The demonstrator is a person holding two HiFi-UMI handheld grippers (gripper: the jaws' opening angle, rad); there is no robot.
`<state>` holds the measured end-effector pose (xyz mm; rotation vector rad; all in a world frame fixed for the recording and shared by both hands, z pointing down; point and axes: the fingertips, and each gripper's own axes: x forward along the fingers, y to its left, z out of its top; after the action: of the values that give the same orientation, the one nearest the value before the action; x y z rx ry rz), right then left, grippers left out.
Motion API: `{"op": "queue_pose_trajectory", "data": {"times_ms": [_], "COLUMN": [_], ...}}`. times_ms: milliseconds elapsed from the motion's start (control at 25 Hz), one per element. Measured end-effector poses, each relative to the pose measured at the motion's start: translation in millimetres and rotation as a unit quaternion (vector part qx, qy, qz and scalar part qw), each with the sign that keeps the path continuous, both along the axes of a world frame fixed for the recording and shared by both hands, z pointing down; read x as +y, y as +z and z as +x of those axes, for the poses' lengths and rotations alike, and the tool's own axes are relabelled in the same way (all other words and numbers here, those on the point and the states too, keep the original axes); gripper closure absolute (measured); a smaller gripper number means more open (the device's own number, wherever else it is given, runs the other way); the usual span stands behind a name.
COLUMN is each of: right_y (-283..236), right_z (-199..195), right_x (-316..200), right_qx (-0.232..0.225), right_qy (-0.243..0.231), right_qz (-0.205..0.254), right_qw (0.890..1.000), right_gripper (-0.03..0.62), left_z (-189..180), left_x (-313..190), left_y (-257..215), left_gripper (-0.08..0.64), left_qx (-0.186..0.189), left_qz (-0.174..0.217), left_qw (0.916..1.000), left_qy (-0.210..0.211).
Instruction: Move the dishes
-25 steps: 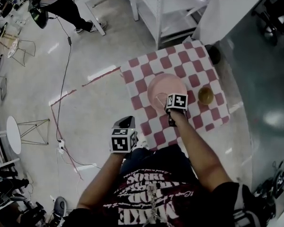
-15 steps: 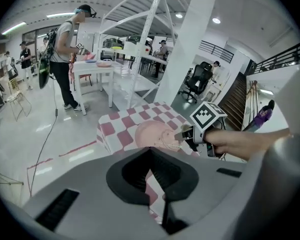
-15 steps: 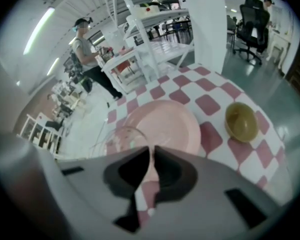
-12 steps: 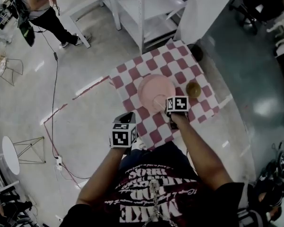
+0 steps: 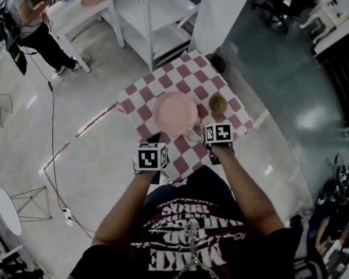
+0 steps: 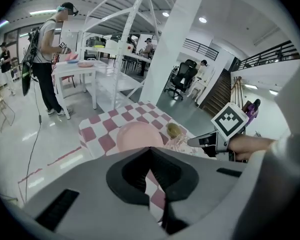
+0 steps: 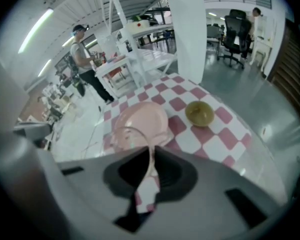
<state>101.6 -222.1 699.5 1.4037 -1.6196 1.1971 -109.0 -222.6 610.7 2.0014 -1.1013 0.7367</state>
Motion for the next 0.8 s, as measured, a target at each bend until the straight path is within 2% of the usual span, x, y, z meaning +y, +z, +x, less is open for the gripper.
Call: {"op": "queue_pose_trajectory", "data": {"times_ms": [200,480,640,800], "right_y": [17,41,61,86], "right_z": [27,76,102,115], "right_x": [4,-1,-9,-20], "right_qx": [-0.007,0.005,-0.011,-0.041], "right_qy": [0.011,-0.037,-0.055,-0.061], "right_qz": [-0.007,-0.023,-0.038,-0.06], "right_qw": [1.0,0.999,0.998,0.995], "right_gripper": [0.54,0.538,0.537,0.524], "left_z": [16,69,99,116], "left_x": [-2,-4,0,3], "left_y": [1,15,17,22], "left_gripper": [0.535,0.535,0.535,0.535], "left_qx": [-0.015,-0.013,-0.005,-0.017], "left_qz": [-0.007,-0.034,-0.049,-0.059], "left_qw": [0.9999,0.9987,0.9966,0.9939], "left_qy": [0.0,-0.035,-0.066,-0.091]}}
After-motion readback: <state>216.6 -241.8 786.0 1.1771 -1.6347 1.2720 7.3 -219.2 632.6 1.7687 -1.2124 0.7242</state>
